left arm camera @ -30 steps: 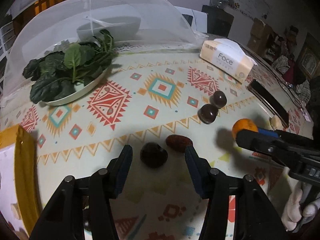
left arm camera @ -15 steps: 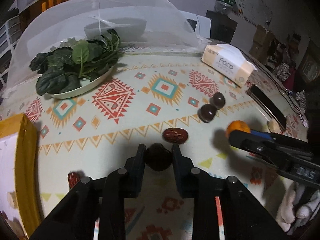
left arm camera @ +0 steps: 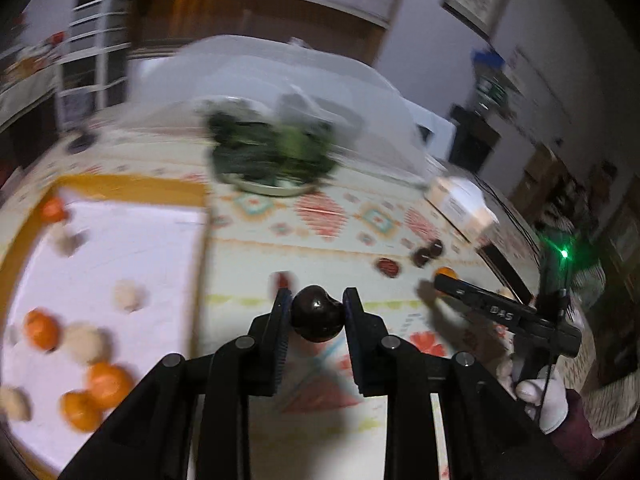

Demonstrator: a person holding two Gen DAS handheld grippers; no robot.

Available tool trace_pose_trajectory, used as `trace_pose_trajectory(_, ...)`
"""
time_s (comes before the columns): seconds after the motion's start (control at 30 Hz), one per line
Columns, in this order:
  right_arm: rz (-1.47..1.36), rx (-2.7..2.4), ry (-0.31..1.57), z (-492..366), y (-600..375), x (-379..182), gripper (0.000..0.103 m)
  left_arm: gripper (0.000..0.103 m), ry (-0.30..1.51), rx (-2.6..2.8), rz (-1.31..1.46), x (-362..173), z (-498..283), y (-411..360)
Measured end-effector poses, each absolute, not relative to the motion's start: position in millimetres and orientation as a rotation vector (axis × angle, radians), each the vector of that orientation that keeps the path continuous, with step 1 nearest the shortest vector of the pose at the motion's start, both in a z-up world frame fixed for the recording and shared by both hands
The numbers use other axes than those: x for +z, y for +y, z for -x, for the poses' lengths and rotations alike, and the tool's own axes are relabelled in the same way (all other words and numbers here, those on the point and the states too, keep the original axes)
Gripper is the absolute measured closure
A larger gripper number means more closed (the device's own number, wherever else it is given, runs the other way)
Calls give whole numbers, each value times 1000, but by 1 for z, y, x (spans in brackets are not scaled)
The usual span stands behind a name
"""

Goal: Organize fruits
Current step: 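Carry the chestnut and mandarin to the white tray and open both tools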

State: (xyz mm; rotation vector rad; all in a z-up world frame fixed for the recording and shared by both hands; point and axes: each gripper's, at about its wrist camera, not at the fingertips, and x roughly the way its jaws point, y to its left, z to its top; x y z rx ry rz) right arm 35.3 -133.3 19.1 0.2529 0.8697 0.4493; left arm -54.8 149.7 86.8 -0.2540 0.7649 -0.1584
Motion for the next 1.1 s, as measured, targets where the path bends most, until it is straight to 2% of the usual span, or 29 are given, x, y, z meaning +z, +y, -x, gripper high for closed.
trace_pose_trajectory(0.3,-183,652,886,2,-46,48,68,78,732,21,368,78,95,241)
trace_pose_trajectory(0.57,-51,812,900,21,62,65,68,78,741,80,389,59,110,275)
trace_pose_trajectory(0.8,68,854,940,13,138,54,68,78,735,123,434,57,104,315)
trace_pose_trajectory(1.1,154,801,998,-2,183,27,68,78,768,138,469,44,100,342)
